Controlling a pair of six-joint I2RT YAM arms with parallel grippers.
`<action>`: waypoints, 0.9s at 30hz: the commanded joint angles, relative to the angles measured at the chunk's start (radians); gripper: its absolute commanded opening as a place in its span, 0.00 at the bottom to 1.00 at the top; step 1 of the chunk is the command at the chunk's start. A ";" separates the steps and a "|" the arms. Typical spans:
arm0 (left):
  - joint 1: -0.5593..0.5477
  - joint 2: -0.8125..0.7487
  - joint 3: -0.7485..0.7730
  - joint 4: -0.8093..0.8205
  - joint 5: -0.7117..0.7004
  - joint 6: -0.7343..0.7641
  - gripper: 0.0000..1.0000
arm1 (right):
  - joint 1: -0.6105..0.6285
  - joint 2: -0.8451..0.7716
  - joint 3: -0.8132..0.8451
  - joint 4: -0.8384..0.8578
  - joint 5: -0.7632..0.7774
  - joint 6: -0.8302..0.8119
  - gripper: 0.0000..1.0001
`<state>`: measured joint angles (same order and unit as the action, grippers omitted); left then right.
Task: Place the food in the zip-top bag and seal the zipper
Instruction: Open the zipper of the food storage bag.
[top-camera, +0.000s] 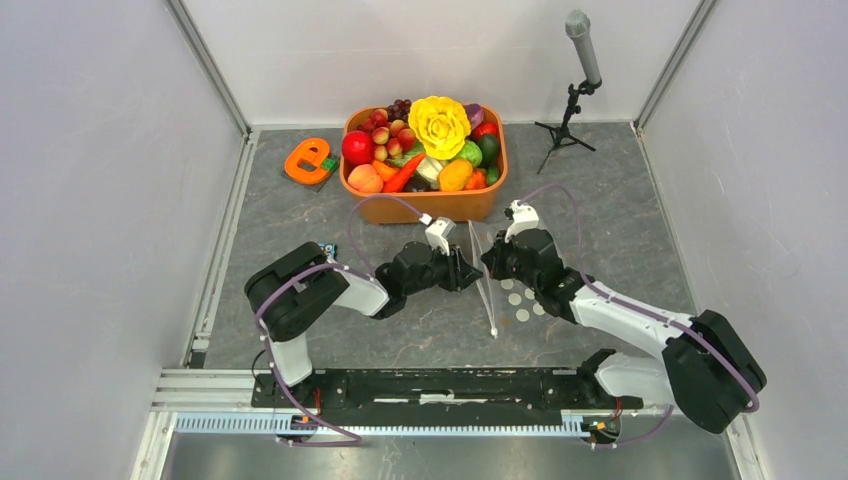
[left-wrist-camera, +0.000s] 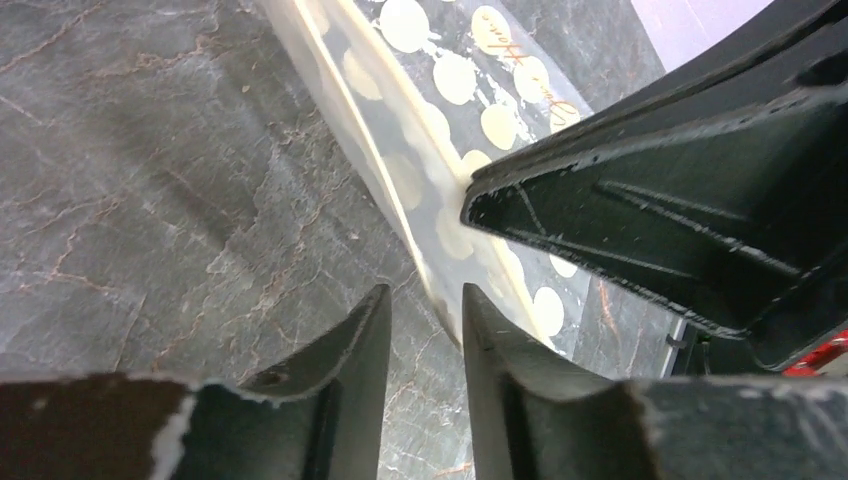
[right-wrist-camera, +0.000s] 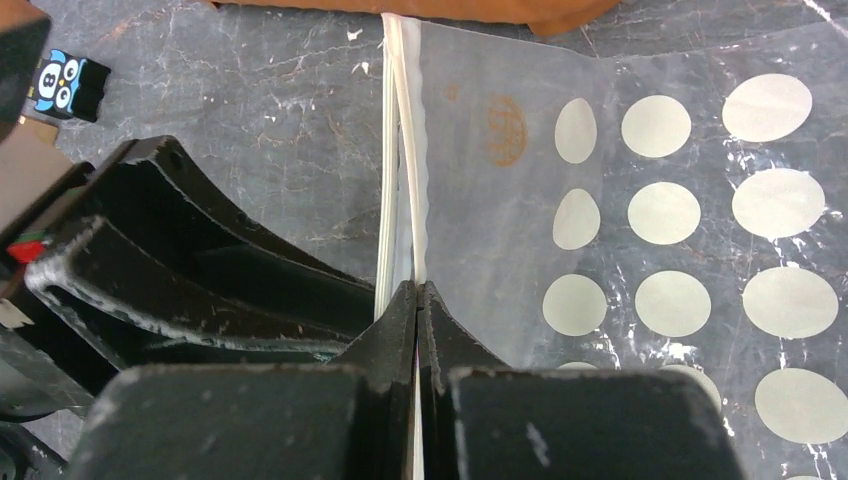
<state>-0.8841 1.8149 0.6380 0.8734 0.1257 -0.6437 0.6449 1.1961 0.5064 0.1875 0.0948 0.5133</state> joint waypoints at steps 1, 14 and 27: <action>-0.005 0.004 0.036 0.035 0.015 0.014 0.31 | -0.004 -0.036 -0.018 0.026 0.005 0.020 0.00; -0.006 -0.113 0.079 -0.227 -0.064 0.130 0.02 | -0.001 -0.035 0.004 -0.029 -0.016 -0.090 0.25; -0.006 -0.194 0.148 -0.409 -0.080 0.134 0.02 | 0.096 -0.016 0.054 -0.118 0.159 -0.157 0.47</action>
<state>-0.8841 1.6661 0.7490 0.5110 0.0723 -0.5476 0.7040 1.1698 0.5064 0.0929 0.1429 0.3759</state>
